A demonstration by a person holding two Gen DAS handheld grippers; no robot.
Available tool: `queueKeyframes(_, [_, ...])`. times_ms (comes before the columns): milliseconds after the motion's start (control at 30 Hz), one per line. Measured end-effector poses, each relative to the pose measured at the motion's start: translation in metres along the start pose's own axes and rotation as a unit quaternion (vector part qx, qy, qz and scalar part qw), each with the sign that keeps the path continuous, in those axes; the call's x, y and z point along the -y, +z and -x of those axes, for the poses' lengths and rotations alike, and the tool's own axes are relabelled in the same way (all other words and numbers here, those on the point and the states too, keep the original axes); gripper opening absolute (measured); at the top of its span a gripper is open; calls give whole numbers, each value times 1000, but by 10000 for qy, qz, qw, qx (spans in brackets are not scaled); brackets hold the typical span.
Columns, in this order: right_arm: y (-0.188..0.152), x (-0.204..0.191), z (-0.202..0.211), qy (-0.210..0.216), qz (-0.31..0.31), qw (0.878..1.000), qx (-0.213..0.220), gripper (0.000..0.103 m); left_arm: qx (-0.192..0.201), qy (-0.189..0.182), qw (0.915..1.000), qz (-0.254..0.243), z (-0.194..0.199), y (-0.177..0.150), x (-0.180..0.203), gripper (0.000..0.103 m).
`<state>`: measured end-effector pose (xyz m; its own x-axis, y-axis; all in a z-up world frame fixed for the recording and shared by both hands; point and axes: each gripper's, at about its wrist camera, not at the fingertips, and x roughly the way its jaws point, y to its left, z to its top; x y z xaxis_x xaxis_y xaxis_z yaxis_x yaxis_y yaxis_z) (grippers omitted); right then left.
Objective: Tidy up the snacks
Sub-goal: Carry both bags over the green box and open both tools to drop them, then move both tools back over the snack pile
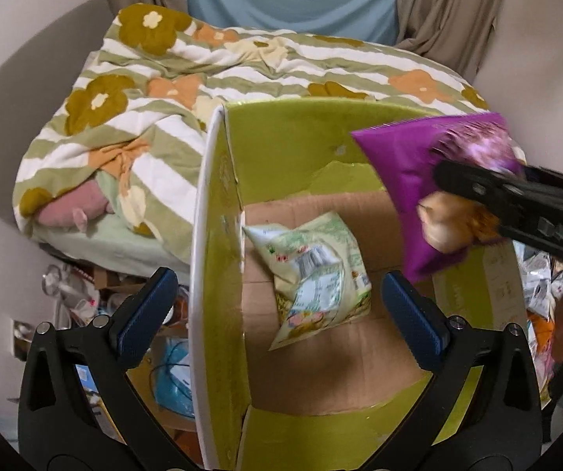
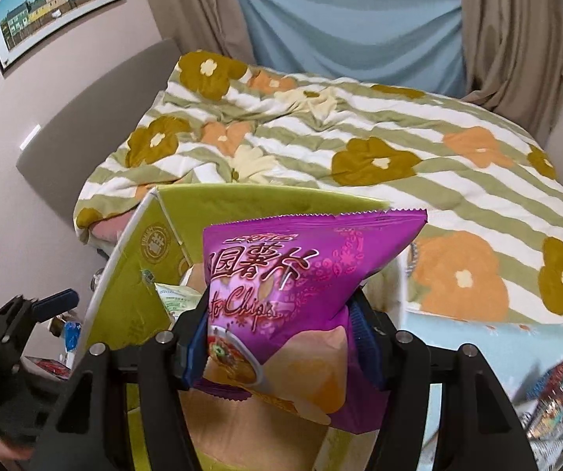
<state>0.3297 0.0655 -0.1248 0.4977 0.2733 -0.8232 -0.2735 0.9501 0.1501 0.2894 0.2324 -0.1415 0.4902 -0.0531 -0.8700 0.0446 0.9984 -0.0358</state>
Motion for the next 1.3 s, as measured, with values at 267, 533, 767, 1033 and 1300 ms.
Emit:
queueKeyframes(267, [0,-4,-24,-126,120,9998,24,103,-3,-50,9999,87,-5,-12,-2,103])
queueKeyframes(533, [-12,-6,5,-135,209,9996,149,103,121,5,9999,112,15,-15,0,103])
queueKeyframes(767, [-13,-11,55,-147,278,9984,460,103,525,93,9986,-12,60,-9,10,103])
queueKeyframes(1033, [-24,-8,118,-207,75,9964,822,103,894,78,9949,-461,100,-13,39,103])
queueKeyframes(1300, [-65,21,171,-604,-489,9921,988,103,1020,-409,9888,-1007,121,-24,93,103])
